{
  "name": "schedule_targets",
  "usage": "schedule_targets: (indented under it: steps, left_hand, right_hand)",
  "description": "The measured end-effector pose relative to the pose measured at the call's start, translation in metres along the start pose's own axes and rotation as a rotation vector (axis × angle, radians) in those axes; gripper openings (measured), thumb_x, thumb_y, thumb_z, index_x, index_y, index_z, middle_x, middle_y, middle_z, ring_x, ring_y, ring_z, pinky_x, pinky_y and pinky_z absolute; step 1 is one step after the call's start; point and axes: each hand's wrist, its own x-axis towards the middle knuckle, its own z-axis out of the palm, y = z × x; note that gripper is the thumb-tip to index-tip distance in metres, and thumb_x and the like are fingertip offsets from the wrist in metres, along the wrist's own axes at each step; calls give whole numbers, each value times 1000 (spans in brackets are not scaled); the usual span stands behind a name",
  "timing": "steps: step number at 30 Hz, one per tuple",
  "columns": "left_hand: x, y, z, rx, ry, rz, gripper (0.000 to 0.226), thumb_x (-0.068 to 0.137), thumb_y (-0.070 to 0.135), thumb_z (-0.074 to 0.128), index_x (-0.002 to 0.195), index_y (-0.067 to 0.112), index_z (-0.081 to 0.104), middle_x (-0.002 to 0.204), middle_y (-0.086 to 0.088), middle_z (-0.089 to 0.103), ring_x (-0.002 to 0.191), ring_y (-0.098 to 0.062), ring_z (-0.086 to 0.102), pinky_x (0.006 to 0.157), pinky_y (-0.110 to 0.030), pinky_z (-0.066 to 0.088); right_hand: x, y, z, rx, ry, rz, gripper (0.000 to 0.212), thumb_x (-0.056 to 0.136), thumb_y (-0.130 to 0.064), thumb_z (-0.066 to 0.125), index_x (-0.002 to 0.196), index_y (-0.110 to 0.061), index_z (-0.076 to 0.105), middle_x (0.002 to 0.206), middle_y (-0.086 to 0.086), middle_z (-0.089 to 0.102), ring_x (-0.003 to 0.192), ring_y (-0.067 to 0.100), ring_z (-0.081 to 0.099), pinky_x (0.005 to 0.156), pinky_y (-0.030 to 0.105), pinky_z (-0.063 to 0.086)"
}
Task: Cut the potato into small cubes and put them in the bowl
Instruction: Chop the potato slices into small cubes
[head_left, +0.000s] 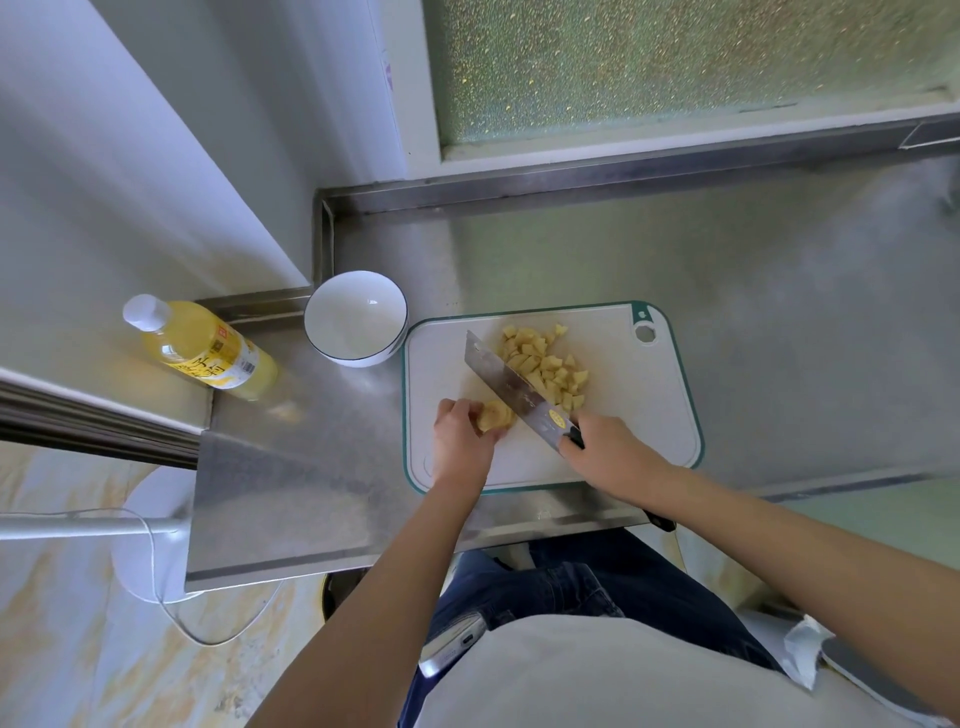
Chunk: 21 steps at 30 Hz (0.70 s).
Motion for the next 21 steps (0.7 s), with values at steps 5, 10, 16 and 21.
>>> schedule_targets:
  steps: [5, 10, 16, 21]
  left_hand:
    - [3, 0, -2, 12, 1, 7, 37, 73, 11, 76, 108, 5, 64, 107, -8, 54, 82, -16, 50, 75, -24, 44]
    - [4, 0, -2, 6, -1, 0, 40, 72, 12, 77, 109, 5, 64, 107, -9, 55, 81, -17, 51, 75, -23, 45]
    - [5, 2, -3, 25, -8, -10, 39, 73, 11, 76, 109, 4, 64, 106, -10, 55, 80, -16, 50, 72, -20, 40]
    - [7, 1, -4, 24, -12, -22, 42, 71, 11, 78, 111, 6, 64, 106, -10, 57, 89, -22, 57, 74, -21, 41]
  right_hand:
    - [-4, -7, 4, -33, -30, 4, 35, 95, -14, 40, 63, -21, 28, 61, -2, 36, 53, 9, 33, 48, 20, 23]
    - [-2, -15, 7, -81, -49, 65, 37, 96, -12, 38, 61, -18, 25, 61, -1, 34, 53, 8, 32, 46, 19, 22]
    - [0, -19, 12, -106, -73, 110, 32, 97, -14, 37, 66, -16, 29, 63, -2, 35, 55, 10, 35, 50, 23, 26]
    - [3, -21, 14, -115, -78, 126, 28, 97, -15, 37, 70, -11, 34, 63, -2, 35, 57, 14, 38, 50, 23, 26]
